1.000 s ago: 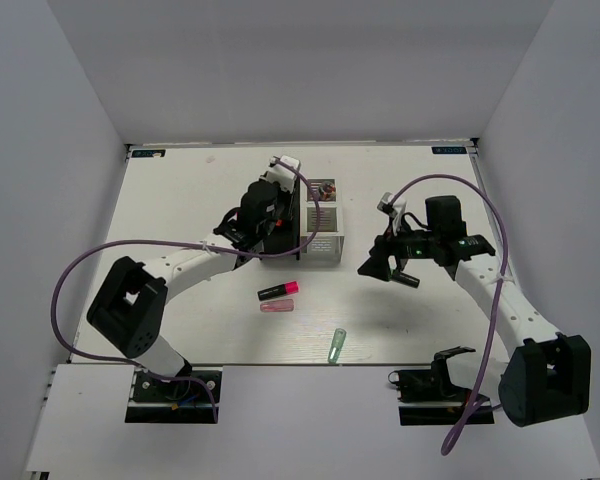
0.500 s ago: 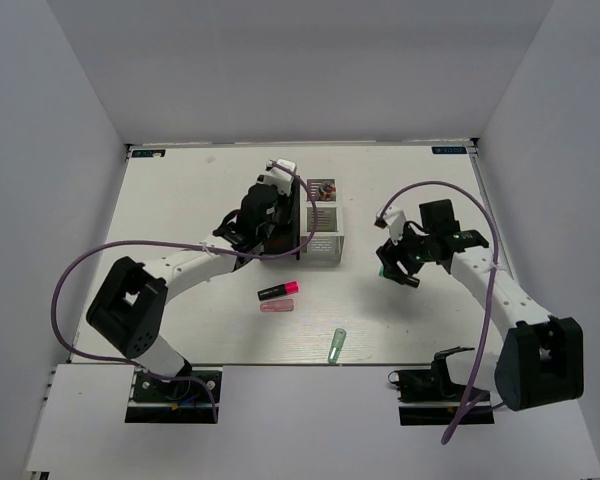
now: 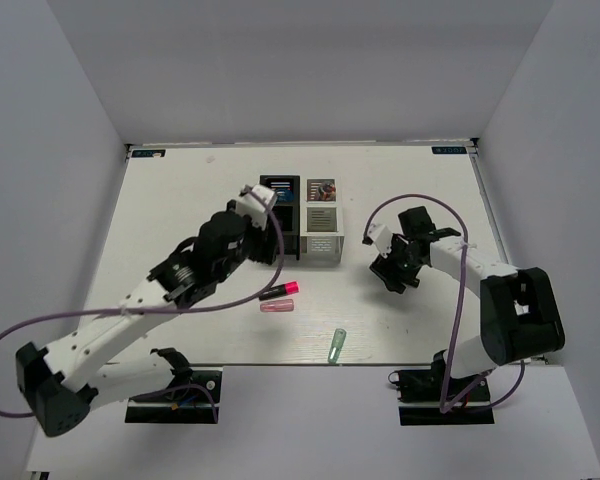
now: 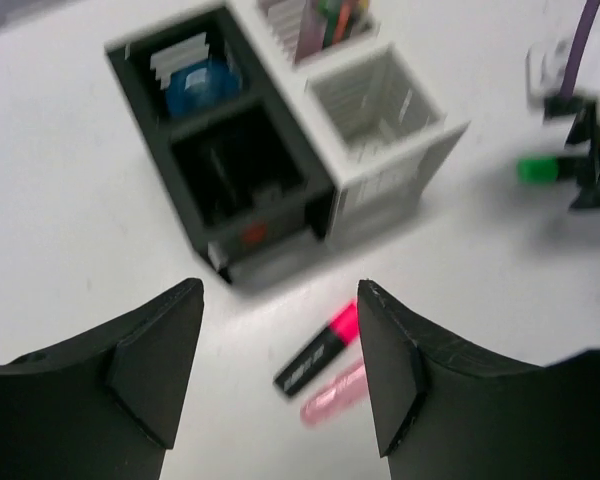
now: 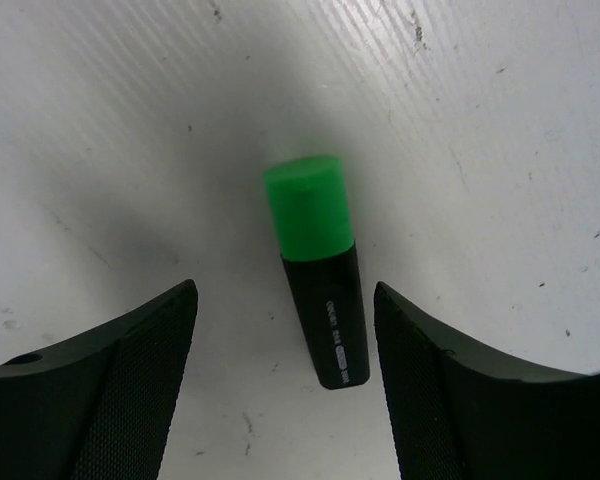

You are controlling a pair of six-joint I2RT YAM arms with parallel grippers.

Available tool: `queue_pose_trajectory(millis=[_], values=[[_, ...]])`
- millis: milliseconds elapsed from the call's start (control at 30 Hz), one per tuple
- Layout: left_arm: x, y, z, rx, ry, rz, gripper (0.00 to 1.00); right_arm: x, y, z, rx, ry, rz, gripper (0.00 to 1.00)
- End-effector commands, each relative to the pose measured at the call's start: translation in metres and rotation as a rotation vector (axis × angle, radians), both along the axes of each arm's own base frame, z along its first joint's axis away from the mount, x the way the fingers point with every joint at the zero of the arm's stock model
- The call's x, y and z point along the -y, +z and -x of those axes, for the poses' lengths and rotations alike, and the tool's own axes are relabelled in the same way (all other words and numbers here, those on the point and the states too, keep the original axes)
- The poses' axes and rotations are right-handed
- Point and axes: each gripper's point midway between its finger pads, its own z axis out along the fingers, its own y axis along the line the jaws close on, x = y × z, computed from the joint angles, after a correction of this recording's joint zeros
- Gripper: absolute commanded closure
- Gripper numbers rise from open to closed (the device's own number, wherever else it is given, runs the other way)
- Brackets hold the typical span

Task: Sort the stationery into containers
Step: Pick up the pen from the center of the board.

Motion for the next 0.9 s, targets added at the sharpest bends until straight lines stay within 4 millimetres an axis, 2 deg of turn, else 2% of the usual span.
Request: queue_pose_trajectory(millis=[0,33,200,267,300,333,367,467,533,600,667,700,733,767,800,833,867], values=[[-0.041,-0.047,0.042,-0.157,0.027,-0.095,0.27,0.001,-0.005,-0.018,0.060,0.018,0.039,0.26],[-0.048,-0.063,0.049,-0.184,0.036,-0.116,0.27,0.003,-0.012,-0.017,0.041,0.018,0.054,0.26],[-0.073,-0.083,0.072,-0.204,0.063,-0.103,0.27,0.001,-0.023,-0.015,0.017,0.061,0.063,0.28],[-0.077,-0.086,0.076,-0.206,0.065,-0.096,0.27,-0.004,-0.026,-0.009,-0.032,0.084,0.042,0.42],[-0.078,-0.092,0.078,-0.219,0.069,-0.095,0.27,-0.004,-0.028,0.005,-0.092,0.106,0.036,0.49],[-0.080,-0.095,0.082,-0.225,0.066,-0.092,0.27,-0.006,-0.028,0.006,-0.110,0.118,0.025,0.67],[-0.081,-0.101,0.085,-0.241,0.065,-0.097,0.27,-0.008,-0.029,0.009,-0.127,0.130,0.019,0.75],[-0.085,-0.111,0.092,-0.269,0.069,-0.087,0.28,-0.001,-0.034,0.028,-0.180,0.159,0.034,0.94],[-0.085,-0.113,0.096,-0.277,0.065,-0.067,0.28,0.002,-0.032,0.036,-0.193,0.172,0.038,1.00],[-0.085,-0.123,0.101,-0.301,0.051,-0.070,0.29,-0.005,-0.016,0.045,-0.194,0.196,-0.018,1.00],[-0.085,-0.128,0.104,-0.310,0.045,-0.073,0.29,-0.030,0.022,0.064,-0.216,0.263,-0.175,1.00],[-0.085,-0.129,0.104,-0.317,0.041,-0.074,0.29,-0.038,0.034,0.067,-0.216,0.282,-0.220,1.00],[-0.085,-0.131,0.104,-0.320,0.041,-0.081,0.30,-0.051,0.058,0.075,-0.241,0.292,-0.304,1.00],[-0.084,-0.132,0.104,-0.327,0.037,-0.091,0.30,-0.068,0.084,0.070,-0.210,0.320,-0.390,1.00],[-0.084,-0.133,0.105,-0.334,0.037,-0.096,0.30,-0.079,0.106,0.072,-0.192,0.338,-0.460,1.00],[-0.083,-0.132,0.104,-0.334,0.038,-0.097,0.30,-0.086,0.129,0.065,-0.153,0.347,-0.492,1.00],[-0.085,-0.135,0.104,-0.344,0.040,-0.111,0.30,-0.094,0.142,0.065,-0.149,0.367,-0.521,1.00]])
